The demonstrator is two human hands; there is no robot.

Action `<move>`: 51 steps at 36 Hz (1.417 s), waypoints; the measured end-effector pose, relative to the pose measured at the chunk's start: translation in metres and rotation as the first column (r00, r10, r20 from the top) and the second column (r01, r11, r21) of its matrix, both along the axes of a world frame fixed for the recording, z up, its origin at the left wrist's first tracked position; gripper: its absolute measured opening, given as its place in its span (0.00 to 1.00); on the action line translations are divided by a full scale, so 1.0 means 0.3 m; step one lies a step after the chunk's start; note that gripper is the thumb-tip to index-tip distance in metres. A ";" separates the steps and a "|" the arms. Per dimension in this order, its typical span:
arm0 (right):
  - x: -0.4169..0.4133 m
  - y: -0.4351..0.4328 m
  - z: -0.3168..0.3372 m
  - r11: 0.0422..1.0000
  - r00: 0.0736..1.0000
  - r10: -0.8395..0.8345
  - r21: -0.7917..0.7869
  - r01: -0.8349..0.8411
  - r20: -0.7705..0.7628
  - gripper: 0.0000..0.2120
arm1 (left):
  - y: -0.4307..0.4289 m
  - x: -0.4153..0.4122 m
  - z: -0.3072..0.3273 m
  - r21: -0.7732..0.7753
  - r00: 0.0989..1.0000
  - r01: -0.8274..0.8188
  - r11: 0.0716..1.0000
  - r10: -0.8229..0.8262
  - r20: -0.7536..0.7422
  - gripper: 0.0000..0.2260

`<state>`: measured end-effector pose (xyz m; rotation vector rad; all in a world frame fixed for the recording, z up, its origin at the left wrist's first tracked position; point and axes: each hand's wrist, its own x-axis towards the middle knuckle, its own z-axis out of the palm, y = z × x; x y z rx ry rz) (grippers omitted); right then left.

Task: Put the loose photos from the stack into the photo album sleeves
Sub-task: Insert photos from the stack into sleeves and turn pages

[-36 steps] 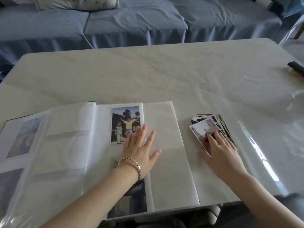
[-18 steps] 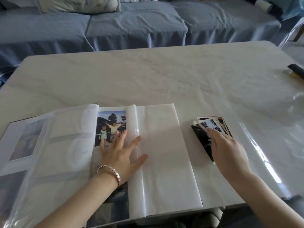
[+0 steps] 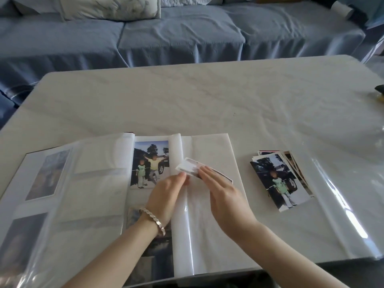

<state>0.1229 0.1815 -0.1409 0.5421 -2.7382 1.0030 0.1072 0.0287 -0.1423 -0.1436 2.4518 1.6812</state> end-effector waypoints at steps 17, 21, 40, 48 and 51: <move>0.024 0.186 -0.123 0.976 0.989 -0.056 0.217 0.025 0.138 0.23 | -0.021 -0.178 0.085 -0.261 0.865 -0.479 0.838 0.400 -0.301 0.18; 0.037 0.180 -0.149 0.976 0.992 -0.083 0.207 0.061 0.097 0.21 | -0.007 -0.205 0.098 -0.279 0.862 -0.461 0.843 0.350 -0.367 0.18; 0.042 0.176 -0.153 0.990 0.992 -0.089 0.114 0.079 0.087 0.20 | -0.013 -0.257 0.049 -0.551 0.988 -0.154 0.820 0.134 -0.077 0.14; 0.040 0.177 -0.161 0.991 0.993 -0.090 0.104 0.081 0.082 0.20 | -0.024 -0.299 0.023 -0.597 0.992 -0.020 0.802 0.091 0.089 0.15; 0.039 0.179 -0.165 0.992 0.993 -0.093 0.098 0.085 0.075 0.20 | -0.009 -0.304 0.030 -0.574 0.991 -0.047 0.818 0.111 0.077 0.17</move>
